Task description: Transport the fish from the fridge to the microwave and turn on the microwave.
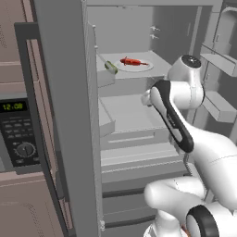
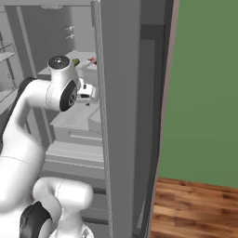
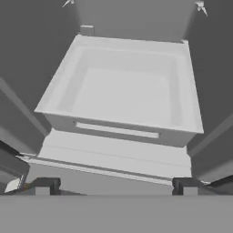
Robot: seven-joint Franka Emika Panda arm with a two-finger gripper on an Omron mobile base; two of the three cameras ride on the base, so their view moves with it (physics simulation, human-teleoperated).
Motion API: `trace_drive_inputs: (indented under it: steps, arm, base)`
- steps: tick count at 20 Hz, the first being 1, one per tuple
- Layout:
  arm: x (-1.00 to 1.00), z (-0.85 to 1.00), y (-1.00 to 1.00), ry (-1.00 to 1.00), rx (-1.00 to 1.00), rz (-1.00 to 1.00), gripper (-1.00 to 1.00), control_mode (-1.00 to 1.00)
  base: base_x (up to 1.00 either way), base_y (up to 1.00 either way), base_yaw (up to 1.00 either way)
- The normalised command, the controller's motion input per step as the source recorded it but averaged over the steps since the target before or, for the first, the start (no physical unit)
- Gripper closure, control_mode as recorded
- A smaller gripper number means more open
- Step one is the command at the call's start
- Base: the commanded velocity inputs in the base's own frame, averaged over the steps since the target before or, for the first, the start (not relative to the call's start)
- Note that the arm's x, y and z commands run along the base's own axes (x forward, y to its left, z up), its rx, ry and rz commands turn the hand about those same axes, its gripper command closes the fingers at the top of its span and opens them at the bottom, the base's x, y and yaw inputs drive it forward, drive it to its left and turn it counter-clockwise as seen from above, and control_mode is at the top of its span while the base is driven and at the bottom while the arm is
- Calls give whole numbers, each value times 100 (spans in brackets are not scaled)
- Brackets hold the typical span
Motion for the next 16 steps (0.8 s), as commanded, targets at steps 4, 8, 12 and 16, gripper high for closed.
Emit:
trace_drive_inputs:
  steps: [4,8,12,16]
  arm:
    - [1,28,2,-27,2,19,-100,-100]
    - [1,40,3,-12,6,17,-100,-100]
    - [10,32,7,-5,0,6,-100,-100]
    - [24,22,16,-4,-1,0,-100,-100]
  base:
    - [0,0,0]
    - [0,0,0]
    - [0,0,0]
    - [0,0,0]
